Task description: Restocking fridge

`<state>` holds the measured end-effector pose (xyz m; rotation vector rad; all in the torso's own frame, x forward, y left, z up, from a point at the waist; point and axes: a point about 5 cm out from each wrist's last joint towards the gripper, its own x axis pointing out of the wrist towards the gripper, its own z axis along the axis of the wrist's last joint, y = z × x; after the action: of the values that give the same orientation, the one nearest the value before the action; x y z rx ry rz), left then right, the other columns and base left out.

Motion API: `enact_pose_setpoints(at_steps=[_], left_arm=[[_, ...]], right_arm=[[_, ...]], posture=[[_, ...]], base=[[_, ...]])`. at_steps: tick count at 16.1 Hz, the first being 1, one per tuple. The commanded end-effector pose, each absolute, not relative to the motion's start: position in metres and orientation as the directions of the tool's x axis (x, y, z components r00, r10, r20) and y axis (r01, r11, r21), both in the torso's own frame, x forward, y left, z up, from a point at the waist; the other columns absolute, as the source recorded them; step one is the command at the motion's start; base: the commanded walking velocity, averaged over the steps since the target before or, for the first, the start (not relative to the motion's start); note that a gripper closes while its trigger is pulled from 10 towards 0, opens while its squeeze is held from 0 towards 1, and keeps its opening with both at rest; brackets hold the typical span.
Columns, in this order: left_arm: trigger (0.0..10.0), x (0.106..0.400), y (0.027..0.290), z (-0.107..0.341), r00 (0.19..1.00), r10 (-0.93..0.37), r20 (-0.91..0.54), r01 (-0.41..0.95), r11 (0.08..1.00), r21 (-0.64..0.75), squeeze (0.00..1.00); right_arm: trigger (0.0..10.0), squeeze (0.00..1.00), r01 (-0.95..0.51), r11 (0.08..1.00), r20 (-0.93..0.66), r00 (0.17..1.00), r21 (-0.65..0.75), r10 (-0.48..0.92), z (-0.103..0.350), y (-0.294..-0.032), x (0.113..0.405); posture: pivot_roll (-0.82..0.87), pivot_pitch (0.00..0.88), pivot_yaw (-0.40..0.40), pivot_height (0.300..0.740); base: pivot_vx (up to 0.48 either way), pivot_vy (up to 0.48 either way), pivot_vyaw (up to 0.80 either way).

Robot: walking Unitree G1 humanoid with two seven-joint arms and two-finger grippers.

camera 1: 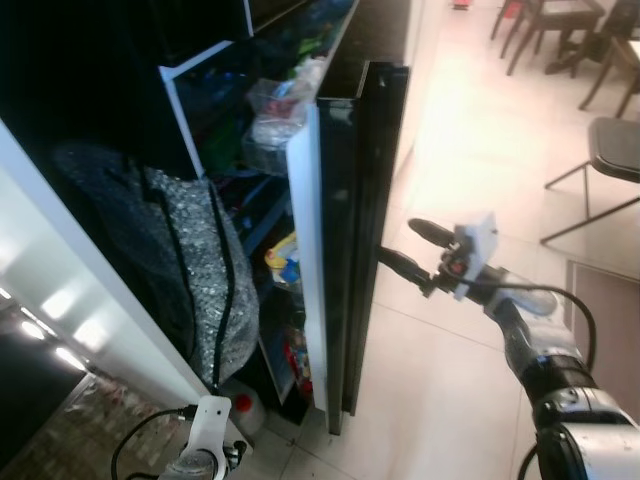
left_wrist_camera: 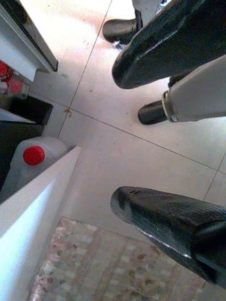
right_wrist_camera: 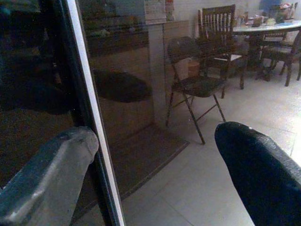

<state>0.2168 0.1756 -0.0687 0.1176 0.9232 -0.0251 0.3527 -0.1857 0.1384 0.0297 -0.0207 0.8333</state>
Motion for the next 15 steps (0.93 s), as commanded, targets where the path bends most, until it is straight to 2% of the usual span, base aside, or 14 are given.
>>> enact_pose_setpoints(at_steps=[1, 6, 7, 9, 15], left_arm=[[10.0, 0.212, 0.177, -0.071, 0.584, 0.039, -0.811, 0.066, 0.993, 0.096, 0.0], [10.0, 0.212, 0.177, -0.072, 0.583, 0.039, -0.812, 0.062, 0.994, 0.093, 0.0], [10.0, 0.212, 0.177, -0.071, 0.583, 0.039, -0.811, 0.062, 0.994, 0.093, 0.0], [10.0, 0.213, 0.177, -0.071, 0.584, 0.04, -0.811, 0.063, 0.994, 0.094, 0.0], [10.0, 0.213, 0.176, -0.071, 0.585, 0.041, -0.81, 0.059, 0.994, 0.093, 0.0]], right_arm=[[10.0, 0.0, -0.762, 0.646, 0.085, 0.642, -0.048, 0.762, 0.165, -0.174, 0.365], [10.0, 0.0, -0.809, 0.582, 0.111, 0.572, -0.082, 0.812, 0.181, -0.151, 0.372], [10.0, 0.0, -0.822, 0.56, 0.108, 0.551, -0.102, 0.828, 0.186, -0.14, 0.375], [10.0, 0.0, -0.826, 0.552, 0.103, 0.543, -0.114, 0.833, 0.191, -0.131, 0.378], [10.0, 0.0, -0.866, 0.479, 0.112, 0.467, -0.144, 0.877, 0.211, -0.074, 0.384]], posture=[[-0.14, 0.032, 0.06, 0.74], [-0.14, 0.031, 0.059, 0.74], [-0.14, 0.032, 0.06, 0.74], [-0.14, 0.033, 0.06, 0.74], [-0.13, 0.029, 0.055, 0.74]], base=[[0.0, 0.0, 0.0], [0.0, 0.0, 0.0], [0.0, 0.0, 0.0], [0.0, 0.0, 0.0], [0.0, 0.0, 0.0]])
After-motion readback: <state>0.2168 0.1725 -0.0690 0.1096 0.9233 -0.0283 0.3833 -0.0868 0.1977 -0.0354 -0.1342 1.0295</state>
